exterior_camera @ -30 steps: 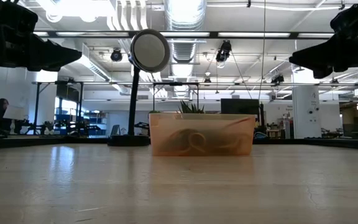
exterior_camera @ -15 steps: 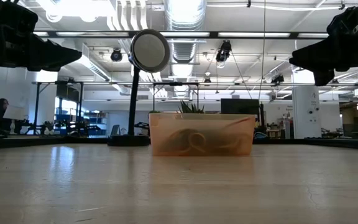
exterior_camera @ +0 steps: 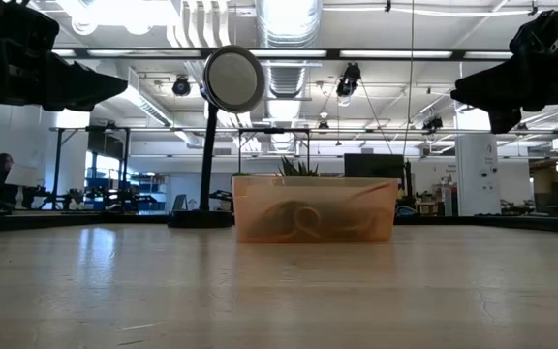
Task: Pick and place rubber bands into bin
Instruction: Return to Home Position
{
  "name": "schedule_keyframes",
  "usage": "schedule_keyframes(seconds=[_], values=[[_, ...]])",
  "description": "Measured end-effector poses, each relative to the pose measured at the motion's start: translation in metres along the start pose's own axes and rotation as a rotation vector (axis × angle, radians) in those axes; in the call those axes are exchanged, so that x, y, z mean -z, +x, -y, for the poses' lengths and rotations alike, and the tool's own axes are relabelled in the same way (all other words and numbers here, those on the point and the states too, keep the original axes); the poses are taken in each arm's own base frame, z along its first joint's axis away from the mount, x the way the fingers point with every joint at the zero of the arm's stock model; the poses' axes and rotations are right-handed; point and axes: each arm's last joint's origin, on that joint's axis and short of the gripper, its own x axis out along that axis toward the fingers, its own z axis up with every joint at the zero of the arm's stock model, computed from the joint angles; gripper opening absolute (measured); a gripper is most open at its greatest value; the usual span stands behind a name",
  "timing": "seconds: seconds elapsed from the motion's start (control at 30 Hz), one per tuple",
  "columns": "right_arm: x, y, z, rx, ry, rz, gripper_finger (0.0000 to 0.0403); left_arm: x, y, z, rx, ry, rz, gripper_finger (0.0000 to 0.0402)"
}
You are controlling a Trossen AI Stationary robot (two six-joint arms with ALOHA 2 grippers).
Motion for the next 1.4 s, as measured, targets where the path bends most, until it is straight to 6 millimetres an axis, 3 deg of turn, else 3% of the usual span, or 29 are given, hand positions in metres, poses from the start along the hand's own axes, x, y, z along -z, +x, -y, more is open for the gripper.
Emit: schedule_keyframes(seconds=[1.4], values=[[0.0002,0.0000,0.0000,0.001,0.000,0.000,0.0089,0.0000,0.0000,0.0000,0.000,0.000,0.000,0.0098]])
